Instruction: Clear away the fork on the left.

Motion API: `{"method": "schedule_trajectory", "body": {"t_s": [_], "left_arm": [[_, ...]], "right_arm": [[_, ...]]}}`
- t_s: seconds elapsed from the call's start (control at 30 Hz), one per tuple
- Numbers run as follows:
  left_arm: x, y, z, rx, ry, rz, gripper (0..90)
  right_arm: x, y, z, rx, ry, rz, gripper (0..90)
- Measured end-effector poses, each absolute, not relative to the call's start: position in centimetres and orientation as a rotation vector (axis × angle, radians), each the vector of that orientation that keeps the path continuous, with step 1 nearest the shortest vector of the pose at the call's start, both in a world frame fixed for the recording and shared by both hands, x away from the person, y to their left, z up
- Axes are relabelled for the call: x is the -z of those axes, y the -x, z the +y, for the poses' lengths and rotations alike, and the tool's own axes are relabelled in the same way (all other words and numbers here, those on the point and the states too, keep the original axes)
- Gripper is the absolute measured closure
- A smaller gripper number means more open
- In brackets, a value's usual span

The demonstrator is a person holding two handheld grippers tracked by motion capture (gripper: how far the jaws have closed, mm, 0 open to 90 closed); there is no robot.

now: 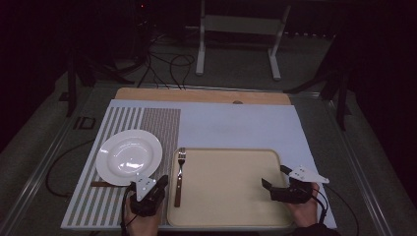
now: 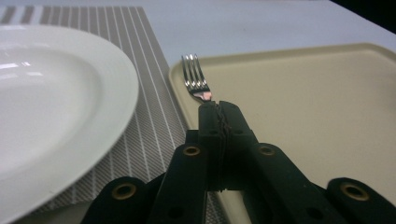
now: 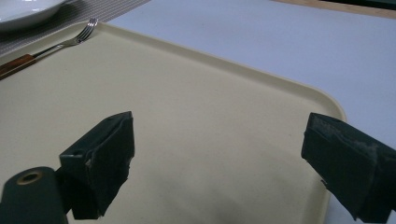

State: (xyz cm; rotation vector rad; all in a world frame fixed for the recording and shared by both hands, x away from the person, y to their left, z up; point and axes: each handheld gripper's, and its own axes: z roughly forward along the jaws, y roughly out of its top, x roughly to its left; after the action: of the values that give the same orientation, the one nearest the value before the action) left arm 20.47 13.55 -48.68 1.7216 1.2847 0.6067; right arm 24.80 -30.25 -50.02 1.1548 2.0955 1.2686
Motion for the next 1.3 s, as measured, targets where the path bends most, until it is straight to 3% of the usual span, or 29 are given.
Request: {"method": "schedule_trajectory", "body": {"t_s": [0.13,0.17,0.27,0.47,0.63,1.1,1.3], "left_arm": [[47.8,-20.7,14.3,-0.601,-1.697,1.24,64.7],[47.6,-20.8,14.6,-0.605,-1.692,1.231,64.7],[46.7,-21.1,15.5,-0.605,-1.664,1.225,49.7],[44.5,-21.7,18.1,-0.643,-1.616,1.236,39.3],[43.2,-22.6,20.3,-0.677,-1.616,1.258,19.1],[44.0,-23.1,24.4,-0.778,-1.727,1.182,1.0],[46.5,-22.3,25.4,-0.792,-1.729,1.145,0.0]], "right_arm": [[50.0,-24.8,-30.3,-1.269,-1.158,2.091,9.5],[50.0,-24.8,-30.3,-1.269,-1.158,2.091,9.5],[50.0,-24.8,-30.3,-1.271,-1.157,2.09,9.5],[50.0,-24.8,-30.3,-1.272,-1.159,2.086,9.5],[50.0,-24.8,-30.4,-1.271,-1.159,2.084,9.5],[49.8,-24.7,-30.6,-1.285,-1.157,2.064,9.5],[49.7,-24.6,-30.7,-1.294,-1.151,2.05,9.4]]}}
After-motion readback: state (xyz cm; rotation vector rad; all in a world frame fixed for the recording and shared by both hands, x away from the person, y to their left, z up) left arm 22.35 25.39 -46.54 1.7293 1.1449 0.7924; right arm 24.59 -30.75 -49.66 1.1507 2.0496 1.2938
